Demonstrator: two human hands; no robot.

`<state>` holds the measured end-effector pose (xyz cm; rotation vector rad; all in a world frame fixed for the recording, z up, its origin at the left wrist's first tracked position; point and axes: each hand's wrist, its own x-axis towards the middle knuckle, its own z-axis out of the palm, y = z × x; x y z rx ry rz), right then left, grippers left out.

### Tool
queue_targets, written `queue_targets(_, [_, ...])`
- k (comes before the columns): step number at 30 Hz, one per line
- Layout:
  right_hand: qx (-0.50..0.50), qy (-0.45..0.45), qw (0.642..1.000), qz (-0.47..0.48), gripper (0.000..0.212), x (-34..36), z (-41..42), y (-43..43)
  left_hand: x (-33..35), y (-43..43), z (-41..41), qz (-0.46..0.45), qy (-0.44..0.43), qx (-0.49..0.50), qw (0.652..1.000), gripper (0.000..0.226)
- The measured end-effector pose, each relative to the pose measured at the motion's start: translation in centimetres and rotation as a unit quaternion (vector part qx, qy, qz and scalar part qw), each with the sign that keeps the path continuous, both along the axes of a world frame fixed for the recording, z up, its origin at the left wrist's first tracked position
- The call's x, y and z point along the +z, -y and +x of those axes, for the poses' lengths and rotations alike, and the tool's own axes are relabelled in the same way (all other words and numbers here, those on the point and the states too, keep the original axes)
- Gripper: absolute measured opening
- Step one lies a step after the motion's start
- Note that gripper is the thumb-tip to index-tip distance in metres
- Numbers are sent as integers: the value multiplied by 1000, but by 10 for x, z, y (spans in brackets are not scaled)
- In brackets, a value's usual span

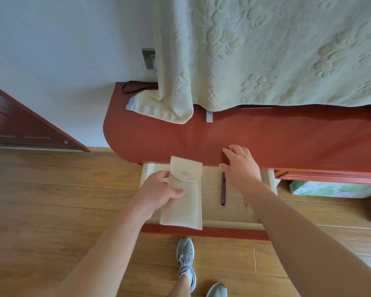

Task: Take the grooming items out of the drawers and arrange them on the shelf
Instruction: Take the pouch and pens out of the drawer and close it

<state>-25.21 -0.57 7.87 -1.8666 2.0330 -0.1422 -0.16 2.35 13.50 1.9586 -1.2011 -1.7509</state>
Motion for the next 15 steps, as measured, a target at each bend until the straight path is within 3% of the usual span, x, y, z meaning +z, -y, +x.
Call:
queue_targets(8, [-4, 10, 1000, -13, 50, -1, -2, 0, 7, 56, -19, -76, -35, 44, 996, 46])
queue_targets(15, [-8, 33, 999, -36, 50, -8, -4, -1, -21, 111, -40, -111, 2, 55, 992, 47])
